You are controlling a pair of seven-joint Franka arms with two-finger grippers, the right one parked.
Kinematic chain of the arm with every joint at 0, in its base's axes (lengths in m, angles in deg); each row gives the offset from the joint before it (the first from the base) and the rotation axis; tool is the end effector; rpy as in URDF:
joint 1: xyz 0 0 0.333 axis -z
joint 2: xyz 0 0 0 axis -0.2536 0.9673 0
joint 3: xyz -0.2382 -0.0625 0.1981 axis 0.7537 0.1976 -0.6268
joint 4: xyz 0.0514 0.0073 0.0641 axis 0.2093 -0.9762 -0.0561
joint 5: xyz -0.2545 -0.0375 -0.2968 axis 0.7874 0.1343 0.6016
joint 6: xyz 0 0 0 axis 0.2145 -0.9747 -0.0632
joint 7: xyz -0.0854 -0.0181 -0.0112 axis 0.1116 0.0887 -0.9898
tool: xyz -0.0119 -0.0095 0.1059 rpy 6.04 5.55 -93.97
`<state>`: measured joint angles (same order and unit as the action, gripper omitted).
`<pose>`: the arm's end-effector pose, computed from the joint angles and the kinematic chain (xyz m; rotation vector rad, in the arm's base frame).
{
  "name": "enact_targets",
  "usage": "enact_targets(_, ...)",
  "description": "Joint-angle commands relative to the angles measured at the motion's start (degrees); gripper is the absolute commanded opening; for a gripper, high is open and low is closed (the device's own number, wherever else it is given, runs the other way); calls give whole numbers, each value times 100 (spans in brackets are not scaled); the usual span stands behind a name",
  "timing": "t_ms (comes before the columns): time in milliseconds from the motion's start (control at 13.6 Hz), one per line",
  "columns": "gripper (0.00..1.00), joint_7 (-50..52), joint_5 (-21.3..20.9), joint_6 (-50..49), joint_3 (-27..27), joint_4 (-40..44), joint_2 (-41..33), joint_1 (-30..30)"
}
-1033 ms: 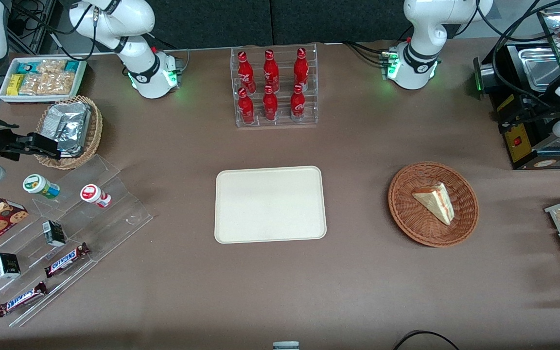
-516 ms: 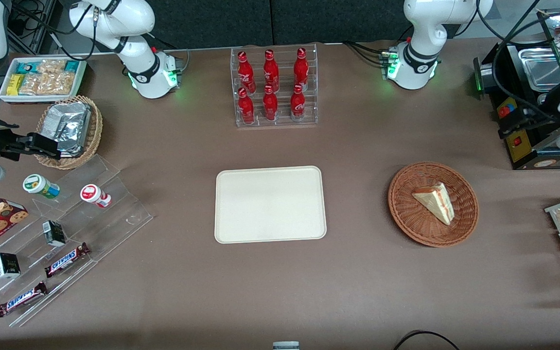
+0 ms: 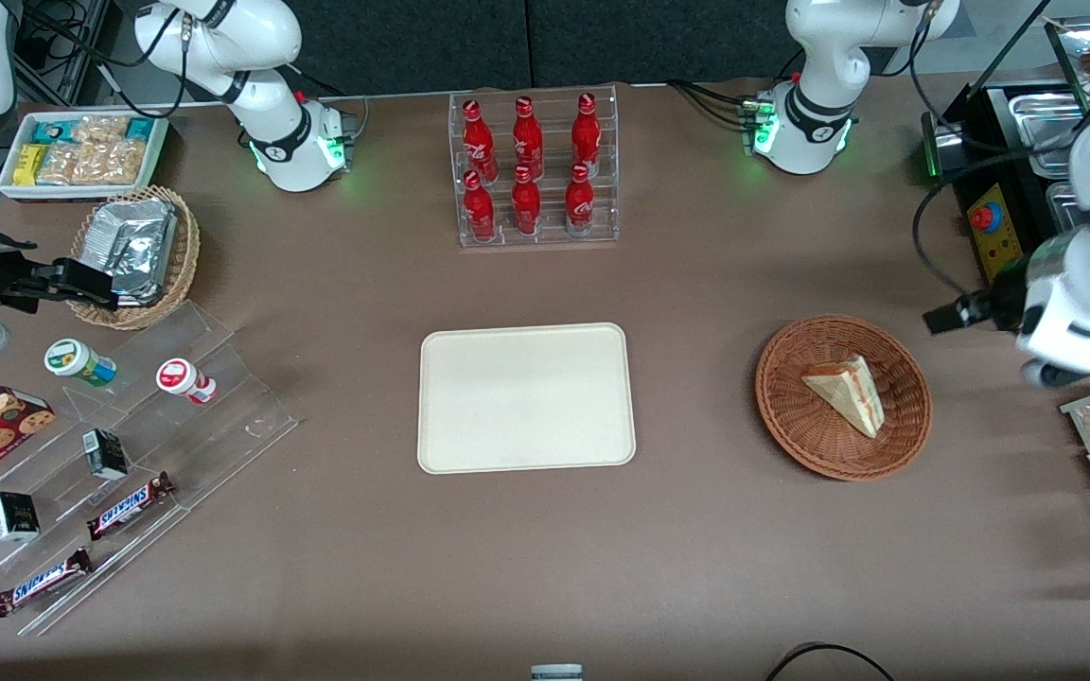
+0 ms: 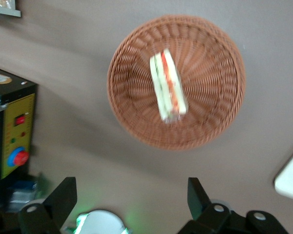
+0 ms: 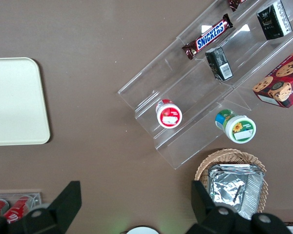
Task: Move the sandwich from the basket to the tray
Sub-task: 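Lower the open left gripper into the wicker basket and close on the sandwich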
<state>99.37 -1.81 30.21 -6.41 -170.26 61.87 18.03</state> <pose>0.5902 -0.0101 0.4831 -2.9624 -0.6456 0.3646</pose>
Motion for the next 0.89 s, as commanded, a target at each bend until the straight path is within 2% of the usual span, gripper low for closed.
enact_targets(0,100,1150,34,1000,17,-796,-85,-8)
enact_targets(148,100,1575,43,1915,17,-1394,-23,18)
enact_targets(369,100,1585,34,2602,17,-1809,179,18)
enact_targets(811,100,1594,51,3253,52,-2091,610,167)
